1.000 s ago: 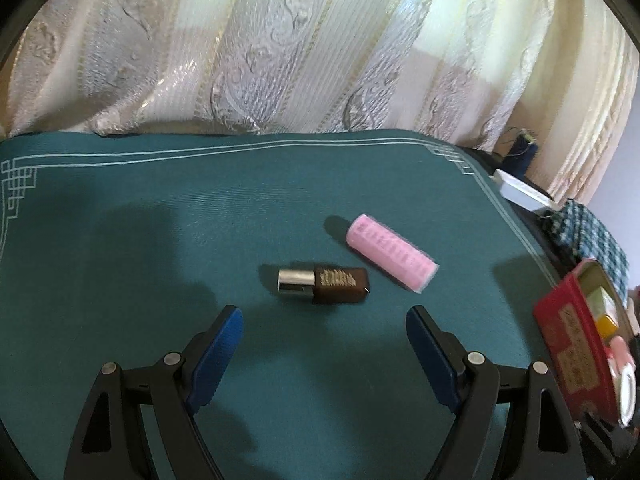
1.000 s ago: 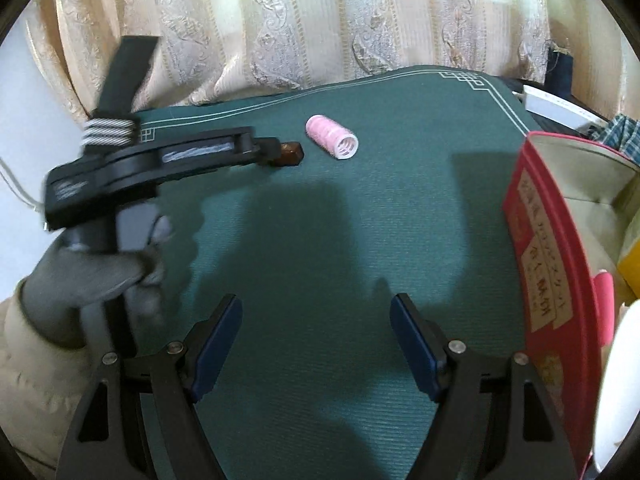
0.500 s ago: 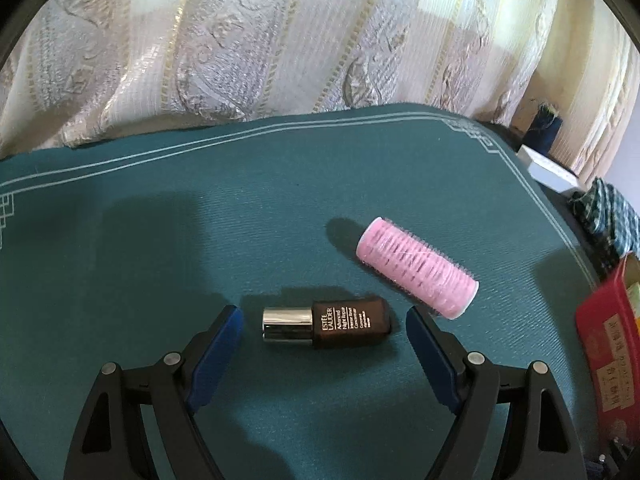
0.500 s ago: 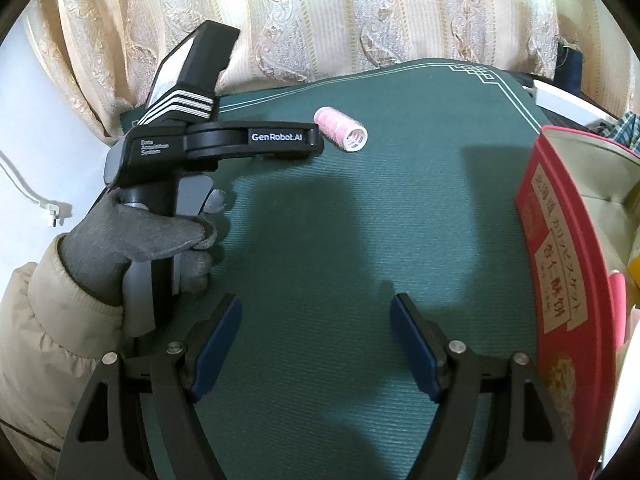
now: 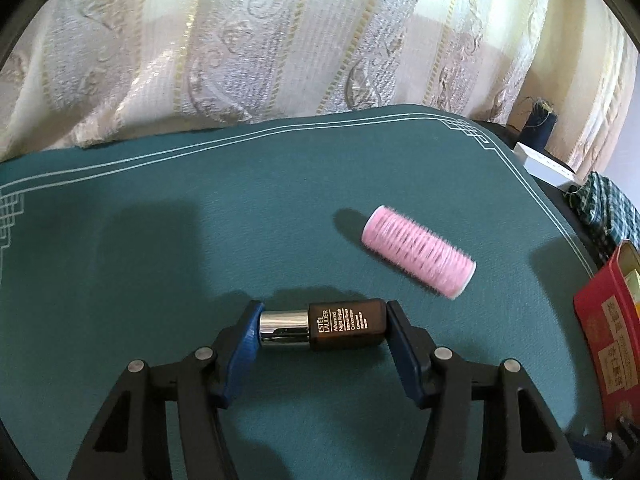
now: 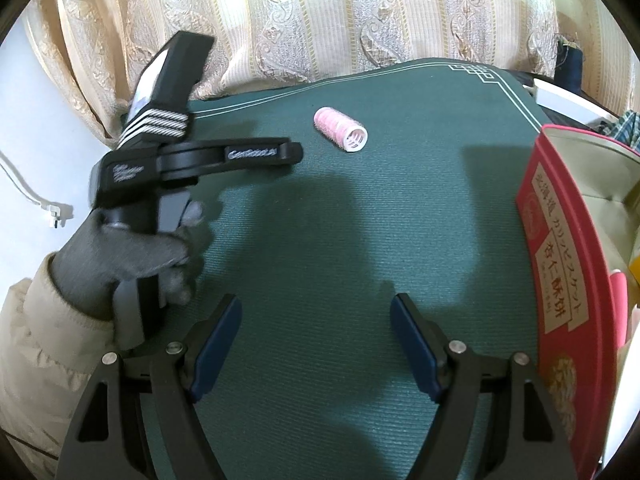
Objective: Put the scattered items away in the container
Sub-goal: 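Grasp the pink hair roller with the right gripper while the left holds the bottle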
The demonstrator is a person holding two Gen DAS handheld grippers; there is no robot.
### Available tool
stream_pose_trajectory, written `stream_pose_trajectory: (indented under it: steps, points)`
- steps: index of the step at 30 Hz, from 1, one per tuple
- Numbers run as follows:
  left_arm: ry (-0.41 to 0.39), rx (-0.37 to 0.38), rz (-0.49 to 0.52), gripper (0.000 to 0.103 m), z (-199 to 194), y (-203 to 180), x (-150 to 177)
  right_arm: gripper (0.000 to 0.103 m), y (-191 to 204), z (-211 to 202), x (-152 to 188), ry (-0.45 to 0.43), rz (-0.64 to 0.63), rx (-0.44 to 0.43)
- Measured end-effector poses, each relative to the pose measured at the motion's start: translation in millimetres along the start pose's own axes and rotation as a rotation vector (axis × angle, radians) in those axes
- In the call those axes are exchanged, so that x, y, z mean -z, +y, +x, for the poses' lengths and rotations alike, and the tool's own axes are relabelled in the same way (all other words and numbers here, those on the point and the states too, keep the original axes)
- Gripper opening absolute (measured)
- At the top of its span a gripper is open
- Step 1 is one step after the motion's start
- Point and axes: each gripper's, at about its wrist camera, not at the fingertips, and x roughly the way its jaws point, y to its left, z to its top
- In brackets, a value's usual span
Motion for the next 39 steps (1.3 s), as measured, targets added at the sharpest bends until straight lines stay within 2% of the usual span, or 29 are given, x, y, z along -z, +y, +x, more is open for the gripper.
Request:
stream_pose_trajectory:
  steps: [9,15,23,26,31,35,39]
  points:
    - [-0.052,-0.028,0.001,0.062,-48,11,31,0.079,-2,1,-1,0.003,-0.004,0.006]
    - [-0.097,-0.005,-0.056,0.062,-80,31,49,0.079,0,4,-2,0.014,-0.019,0.031]
    - [-0.116,0.009,-0.111,0.062,-91,53,63,0.08,11,12,-7,0.065,-0.049,0.135]
    - [-0.122,-0.002,-0.126,0.062,-92,58,65,0.08,12,19,-21,0.092,-0.043,0.157]
    - [-0.119,-0.001,-0.144,0.062,-91,62,70,0.08,4,28,-66,0.042,-0.032,0.216]
    - [-0.118,0.002,-0.158,0.062,-91,65,70,0.08,-5,52,-103,0.034,-0.015,0.27]
    - [-0.11,0.007,-0.169,0.062,-88,67,70,0.08,-4,77,-126,0.042,-0.034,0.304]
